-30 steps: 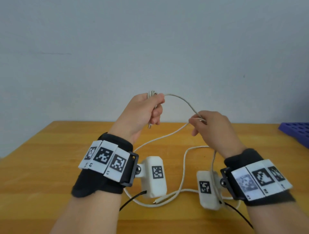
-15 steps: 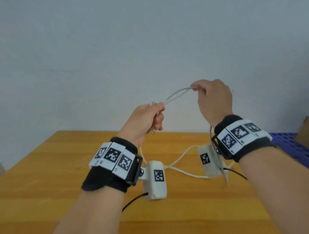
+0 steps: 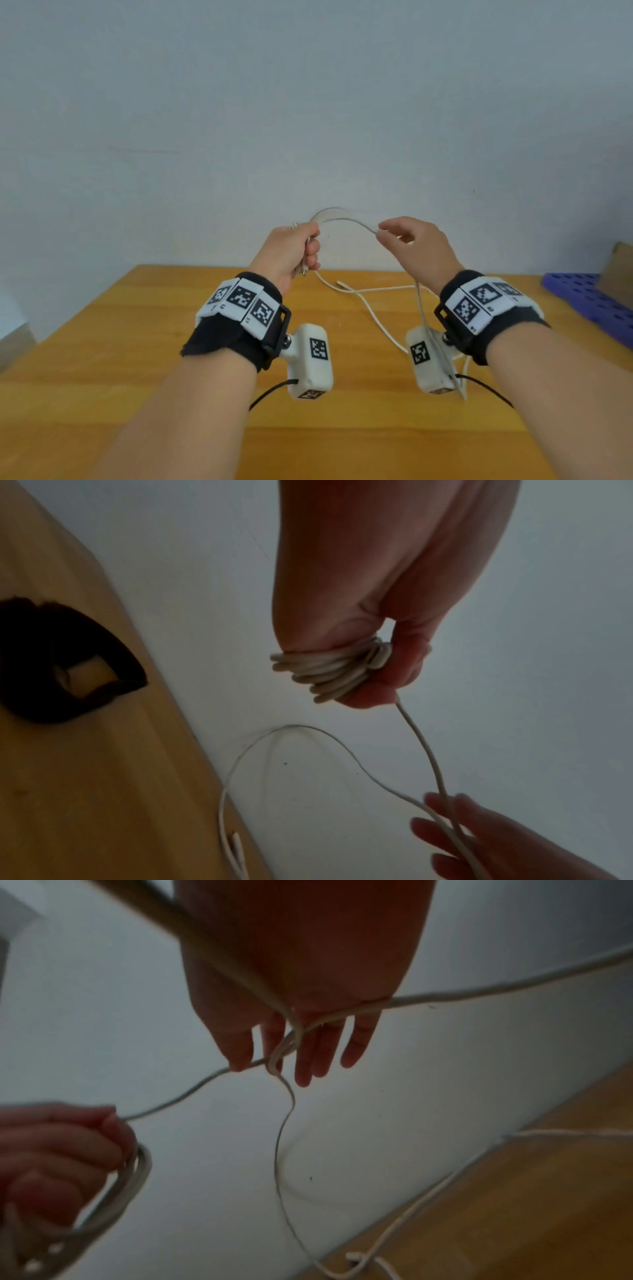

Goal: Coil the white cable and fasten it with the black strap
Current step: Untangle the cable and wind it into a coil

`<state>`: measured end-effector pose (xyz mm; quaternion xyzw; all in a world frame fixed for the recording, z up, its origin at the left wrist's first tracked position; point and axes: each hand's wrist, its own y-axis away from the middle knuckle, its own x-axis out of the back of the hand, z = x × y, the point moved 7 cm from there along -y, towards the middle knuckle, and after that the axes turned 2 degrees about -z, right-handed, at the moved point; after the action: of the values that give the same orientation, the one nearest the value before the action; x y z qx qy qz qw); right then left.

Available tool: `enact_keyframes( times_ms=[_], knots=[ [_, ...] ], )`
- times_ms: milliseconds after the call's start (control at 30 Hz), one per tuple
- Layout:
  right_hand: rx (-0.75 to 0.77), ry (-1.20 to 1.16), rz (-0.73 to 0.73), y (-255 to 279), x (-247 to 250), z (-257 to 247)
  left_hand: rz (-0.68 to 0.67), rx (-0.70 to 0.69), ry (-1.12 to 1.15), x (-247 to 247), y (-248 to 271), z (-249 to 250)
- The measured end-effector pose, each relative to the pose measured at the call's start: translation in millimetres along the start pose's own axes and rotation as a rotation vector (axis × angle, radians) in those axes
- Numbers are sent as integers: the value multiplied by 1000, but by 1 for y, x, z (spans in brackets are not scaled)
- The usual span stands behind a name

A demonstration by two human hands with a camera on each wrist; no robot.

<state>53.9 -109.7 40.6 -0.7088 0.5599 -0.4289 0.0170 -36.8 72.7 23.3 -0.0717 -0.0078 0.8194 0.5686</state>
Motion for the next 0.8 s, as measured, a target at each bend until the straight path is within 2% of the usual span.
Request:
enact_keyframes(
  times_ms=[133,233,367,500,633,800],
  knots=[
    [-98,-194,224,11,26,5,42,28,-37,3,4,-8],
    [-156,-272,345,19,36,3,12,54,-61,-9,9,-12],
    [-72,-66,484,36,42,-21,-62,40,31,-31,19,-5],
    [-63,185,490,49,47,-19,14,3,181,-17,24,14],
    [-158,221,590,52,75,5,92,3,161,7,31,19],
    [-216,208,773,45,118,10,82,55,144,18,42,14]
  ],
)
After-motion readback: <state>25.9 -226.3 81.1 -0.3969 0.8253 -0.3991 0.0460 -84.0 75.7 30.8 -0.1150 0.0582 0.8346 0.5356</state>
